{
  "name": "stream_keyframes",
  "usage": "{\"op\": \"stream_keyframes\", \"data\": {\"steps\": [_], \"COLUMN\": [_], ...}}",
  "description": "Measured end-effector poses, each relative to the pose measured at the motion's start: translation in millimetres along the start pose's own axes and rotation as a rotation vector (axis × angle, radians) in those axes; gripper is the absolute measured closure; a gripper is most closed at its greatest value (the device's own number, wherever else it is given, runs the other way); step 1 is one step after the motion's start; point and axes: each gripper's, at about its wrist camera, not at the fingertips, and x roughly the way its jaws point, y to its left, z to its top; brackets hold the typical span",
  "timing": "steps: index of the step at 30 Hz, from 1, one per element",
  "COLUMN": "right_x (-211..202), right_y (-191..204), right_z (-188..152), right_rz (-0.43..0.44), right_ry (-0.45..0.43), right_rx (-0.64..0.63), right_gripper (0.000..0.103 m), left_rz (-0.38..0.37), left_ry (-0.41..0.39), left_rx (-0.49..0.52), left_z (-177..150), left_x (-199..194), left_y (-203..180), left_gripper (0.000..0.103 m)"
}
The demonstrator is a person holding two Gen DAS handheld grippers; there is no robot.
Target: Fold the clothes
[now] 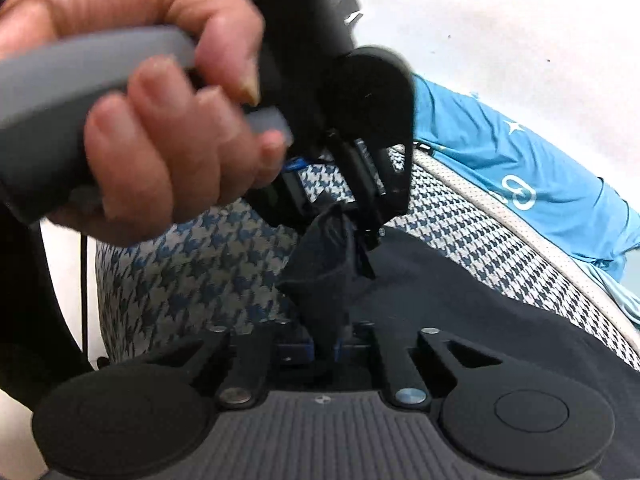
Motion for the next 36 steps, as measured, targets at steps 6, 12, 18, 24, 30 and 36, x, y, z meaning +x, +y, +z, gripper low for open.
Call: {"op": "stream_keyframes", "data": {"steps": [6,12,18,24,30,36], "right_x": [-7.7,-15.0,-28.9,-47.5,-67.5,-81.6], "right_y": [-6.9,-7.8,-13.3,-37.8,-60.5,-87.8], "right_z": [1.1,2.3,-2.4,-13.3,-27.0,-41.9], "right_rz": [-0.006,-0.003,-0.038,-0.109,-0.184,-0.257], "right_ry": [-0.016,-0.033,-0.051,-0.069,-0.071,-0.065], "right_rx": [0.017,0.020,0.039,0.065,0.099,0.147], "right_gripper": [0.097,0.097,0.097,0.097,0.097,0.097], "left_rz": [-0.035,-0.050,-0.079,-0.123,-0.180,-0.200], "left_ry": [-0.049,-0.093,-0.152,-0.208,-0.224,-0.230], "left_rx": [-0.047,-0.056,-0.026,0.064,0.115,0.200], "left_z": [7.3,4.3,-2.7,-15.0,-30.4,-45.6], "left_x": [-1.3,0.5,-3.3,-4.4,1.1,16.8], "left_y": [7.7,-0.8,-18.6,-51.3,-84.2,-125.4], "left_gripper": [0.067,0.094,0.097,0.097,0.097,0.097]}}
